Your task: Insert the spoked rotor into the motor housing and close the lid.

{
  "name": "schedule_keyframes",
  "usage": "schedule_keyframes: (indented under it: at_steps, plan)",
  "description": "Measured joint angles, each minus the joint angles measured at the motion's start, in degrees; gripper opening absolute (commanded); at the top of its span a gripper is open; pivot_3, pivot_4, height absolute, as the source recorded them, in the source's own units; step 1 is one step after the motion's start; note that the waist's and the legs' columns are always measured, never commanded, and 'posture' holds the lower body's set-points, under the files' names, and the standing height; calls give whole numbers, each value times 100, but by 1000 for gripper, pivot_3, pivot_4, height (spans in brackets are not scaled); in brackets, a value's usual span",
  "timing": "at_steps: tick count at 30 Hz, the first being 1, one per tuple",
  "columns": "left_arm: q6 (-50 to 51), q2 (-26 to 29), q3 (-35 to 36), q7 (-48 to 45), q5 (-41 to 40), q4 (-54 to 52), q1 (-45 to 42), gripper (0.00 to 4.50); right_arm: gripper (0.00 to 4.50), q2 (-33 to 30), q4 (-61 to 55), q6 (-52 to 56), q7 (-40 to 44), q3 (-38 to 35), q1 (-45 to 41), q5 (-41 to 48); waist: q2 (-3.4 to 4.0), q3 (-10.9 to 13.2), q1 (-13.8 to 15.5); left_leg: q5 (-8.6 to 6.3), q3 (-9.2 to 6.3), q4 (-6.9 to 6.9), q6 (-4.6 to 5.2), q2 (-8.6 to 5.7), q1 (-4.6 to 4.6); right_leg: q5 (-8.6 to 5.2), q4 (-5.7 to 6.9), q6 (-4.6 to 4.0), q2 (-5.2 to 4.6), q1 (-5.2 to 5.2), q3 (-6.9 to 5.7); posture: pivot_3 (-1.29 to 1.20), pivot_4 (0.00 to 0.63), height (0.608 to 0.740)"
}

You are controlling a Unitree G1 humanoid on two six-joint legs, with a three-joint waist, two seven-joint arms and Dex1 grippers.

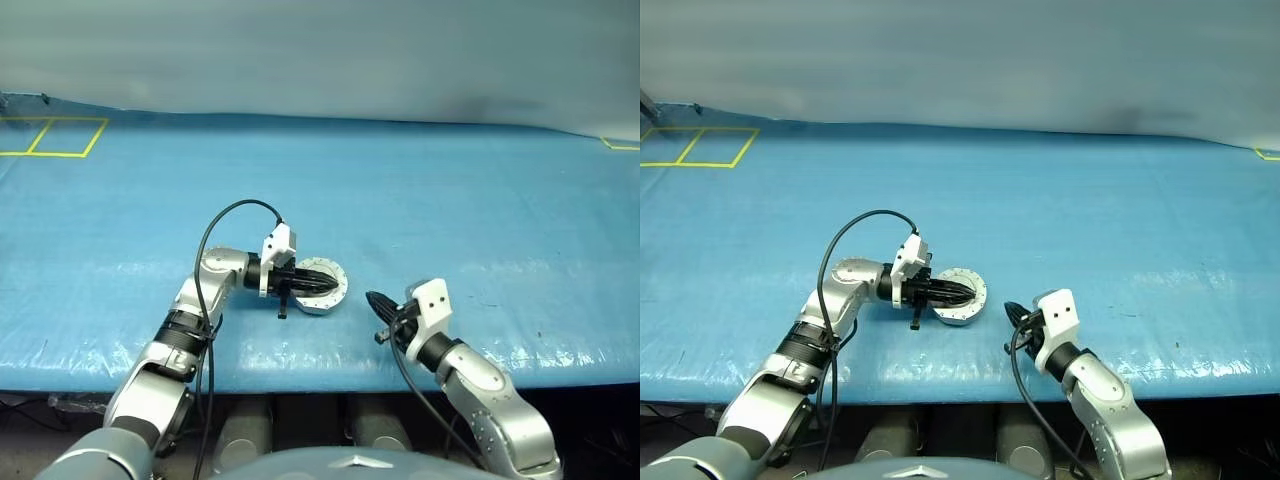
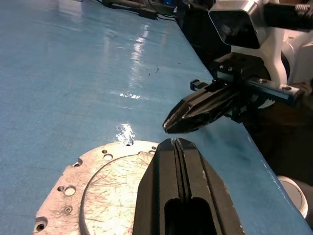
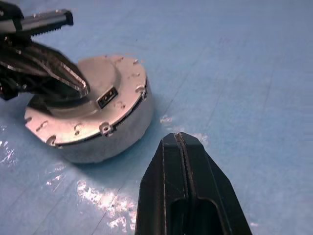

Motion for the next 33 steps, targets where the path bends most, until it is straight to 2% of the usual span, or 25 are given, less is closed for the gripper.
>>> schedule_keyframes:
  at_steps: [3,11,17,25,33]
  plan:
    - [-3,-35,18,175,-46,-114,130,19,0,-127,-366,425,-92,-183,-517,197,4,-3,6,0,0,1,0,-1,2,1,0,0,0,3,0,0,150,740]
    - [14,-40,131,647,-240,-533,521,0,2565,-167,-536,856,-90,362,-1233,241,7,-4,-7,0,-2,-2,0,-2,0,2,-2,1,0,1,0,0,150,740]
    - [84,439,266,768,-419,-1514,1233,0,4487,-37,-45,820,-49,738,-1642,80,12,-4,-47,0,1,-3,0,2,3,4,-2,-3,0,0,0,0,150,740]
    - [-143,867,862,1437,-520,-2554,2366,0,4487,103,654,659,116,1013,-1998,-133,16,-2,-44,0,3,-8,0,2,1,4,-4,-4,-1,-6,1,0,150,740]
    - [-423,627,1336,2374,-547,-3237,3236,0,4487,259,1032,520,333,1401,-2167,-300,19,-1,-19,0,6,-8,0,1,1,4,-8,-4,-5,-6,2,0,150,740]
